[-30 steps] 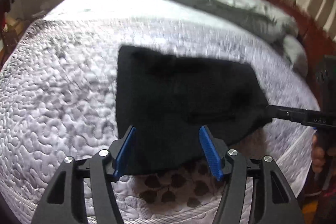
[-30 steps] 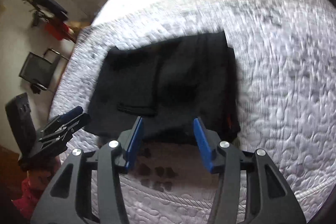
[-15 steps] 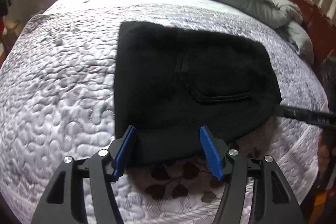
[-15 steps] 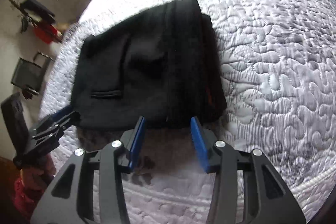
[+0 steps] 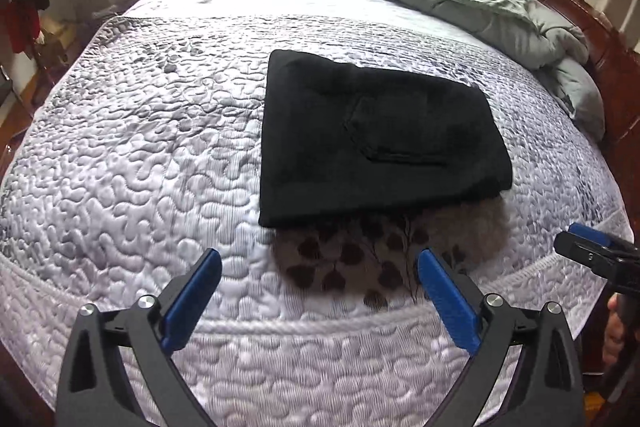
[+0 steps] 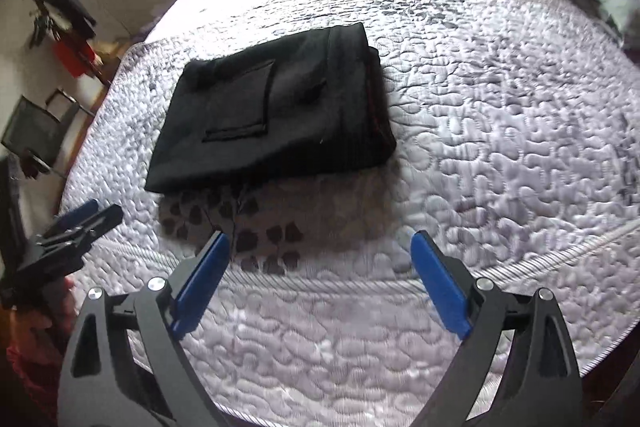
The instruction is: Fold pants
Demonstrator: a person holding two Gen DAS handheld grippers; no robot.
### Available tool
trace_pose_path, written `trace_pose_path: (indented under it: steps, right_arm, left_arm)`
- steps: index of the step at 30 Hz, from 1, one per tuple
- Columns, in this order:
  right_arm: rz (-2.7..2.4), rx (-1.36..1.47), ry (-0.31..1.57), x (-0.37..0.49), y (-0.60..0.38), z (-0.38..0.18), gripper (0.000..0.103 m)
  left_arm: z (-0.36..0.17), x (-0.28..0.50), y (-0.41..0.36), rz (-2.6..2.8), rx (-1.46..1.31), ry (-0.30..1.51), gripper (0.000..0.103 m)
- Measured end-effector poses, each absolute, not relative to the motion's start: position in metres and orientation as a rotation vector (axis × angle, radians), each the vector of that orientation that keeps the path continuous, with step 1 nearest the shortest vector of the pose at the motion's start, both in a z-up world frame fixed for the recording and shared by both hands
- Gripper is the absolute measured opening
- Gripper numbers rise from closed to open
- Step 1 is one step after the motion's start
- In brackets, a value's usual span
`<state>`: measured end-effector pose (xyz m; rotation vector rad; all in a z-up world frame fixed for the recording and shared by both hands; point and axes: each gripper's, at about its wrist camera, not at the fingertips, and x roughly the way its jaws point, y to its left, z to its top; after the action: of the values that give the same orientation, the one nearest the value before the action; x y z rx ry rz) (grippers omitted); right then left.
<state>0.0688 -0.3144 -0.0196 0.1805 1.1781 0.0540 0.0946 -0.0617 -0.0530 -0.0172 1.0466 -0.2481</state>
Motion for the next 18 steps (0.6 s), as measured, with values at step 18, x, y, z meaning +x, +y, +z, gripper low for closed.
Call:
trace_pose_path:
  steps: [18]
  right_arm:
    - [-0.007, 0.105, 1.152, 0.047, -0.295, 0.009, 0.097]
  left_arm:
    - [-0.02, 0.062, -0.053, -0.201, 0.038, 1.01, 0.099]
